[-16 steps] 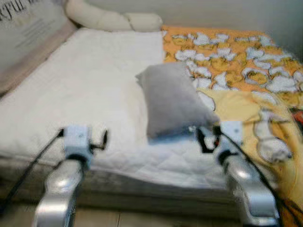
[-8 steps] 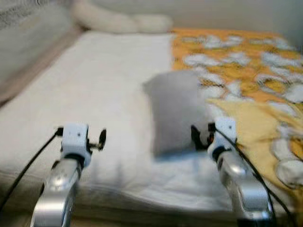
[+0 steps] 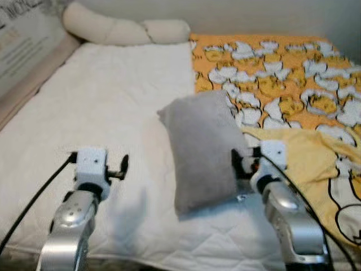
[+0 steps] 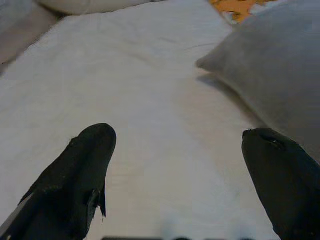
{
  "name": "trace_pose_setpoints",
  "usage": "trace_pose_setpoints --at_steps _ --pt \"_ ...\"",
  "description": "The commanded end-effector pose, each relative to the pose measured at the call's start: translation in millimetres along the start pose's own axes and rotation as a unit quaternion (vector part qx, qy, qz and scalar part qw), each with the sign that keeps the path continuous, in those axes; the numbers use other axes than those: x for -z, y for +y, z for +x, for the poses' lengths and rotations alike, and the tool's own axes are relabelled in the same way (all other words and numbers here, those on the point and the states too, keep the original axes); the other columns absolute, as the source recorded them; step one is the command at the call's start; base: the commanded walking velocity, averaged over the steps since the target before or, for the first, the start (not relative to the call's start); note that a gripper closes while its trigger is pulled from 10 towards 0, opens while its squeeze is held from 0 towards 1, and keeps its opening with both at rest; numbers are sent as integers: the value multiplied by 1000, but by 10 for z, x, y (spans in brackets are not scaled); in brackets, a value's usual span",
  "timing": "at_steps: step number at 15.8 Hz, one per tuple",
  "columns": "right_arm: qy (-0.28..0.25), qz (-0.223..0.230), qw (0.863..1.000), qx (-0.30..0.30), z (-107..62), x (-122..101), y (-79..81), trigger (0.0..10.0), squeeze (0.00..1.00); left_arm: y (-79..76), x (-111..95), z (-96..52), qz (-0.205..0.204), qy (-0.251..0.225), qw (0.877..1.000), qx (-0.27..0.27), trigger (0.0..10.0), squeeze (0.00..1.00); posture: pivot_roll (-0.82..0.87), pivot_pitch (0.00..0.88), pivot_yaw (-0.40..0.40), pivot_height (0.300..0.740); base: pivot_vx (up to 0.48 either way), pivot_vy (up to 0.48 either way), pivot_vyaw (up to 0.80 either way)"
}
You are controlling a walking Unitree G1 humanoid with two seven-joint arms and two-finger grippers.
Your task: Clean up the room
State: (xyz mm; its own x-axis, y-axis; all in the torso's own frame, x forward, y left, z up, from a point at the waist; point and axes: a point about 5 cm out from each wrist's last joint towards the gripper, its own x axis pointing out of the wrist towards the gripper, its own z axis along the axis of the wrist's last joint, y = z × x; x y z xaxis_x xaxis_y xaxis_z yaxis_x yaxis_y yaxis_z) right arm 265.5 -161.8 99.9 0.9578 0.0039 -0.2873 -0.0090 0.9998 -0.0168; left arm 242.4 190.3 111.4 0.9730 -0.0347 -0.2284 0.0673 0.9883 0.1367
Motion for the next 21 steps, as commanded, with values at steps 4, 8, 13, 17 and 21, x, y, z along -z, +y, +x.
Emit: trace_pose_setpoints --at_steps 4,8,13,17,21 --pt "-5 3 1000 12 -51 -10 -51 10000 0 42 -50 92 18 -1 1000 8 10000 0 -83 0 47 740 0 0 0" --pt "-1 -15 1000 27 108 -55 -166 10000 0 7 -64 427 3 18 999 48 10000 0 -92 0 56 740 0 0 0" --pt "5 -43 998 44 541 -229 -361 10000 0 -348 -13 1023 -45 72 988 133 10000 0 -113 0 55 740 0 0 0" --pt "5 -70 996 57 726 -318 -521 10000 0 -700 238 1154 -48 144 983 105 10000 0 -148 0 60 740 0 0 0" --pt "52 -90 995 3 748 -101 -364 10000 0 -1077 325 1097 -73 170 969 162 10000 0 -165 0 59 740 0 0 0"
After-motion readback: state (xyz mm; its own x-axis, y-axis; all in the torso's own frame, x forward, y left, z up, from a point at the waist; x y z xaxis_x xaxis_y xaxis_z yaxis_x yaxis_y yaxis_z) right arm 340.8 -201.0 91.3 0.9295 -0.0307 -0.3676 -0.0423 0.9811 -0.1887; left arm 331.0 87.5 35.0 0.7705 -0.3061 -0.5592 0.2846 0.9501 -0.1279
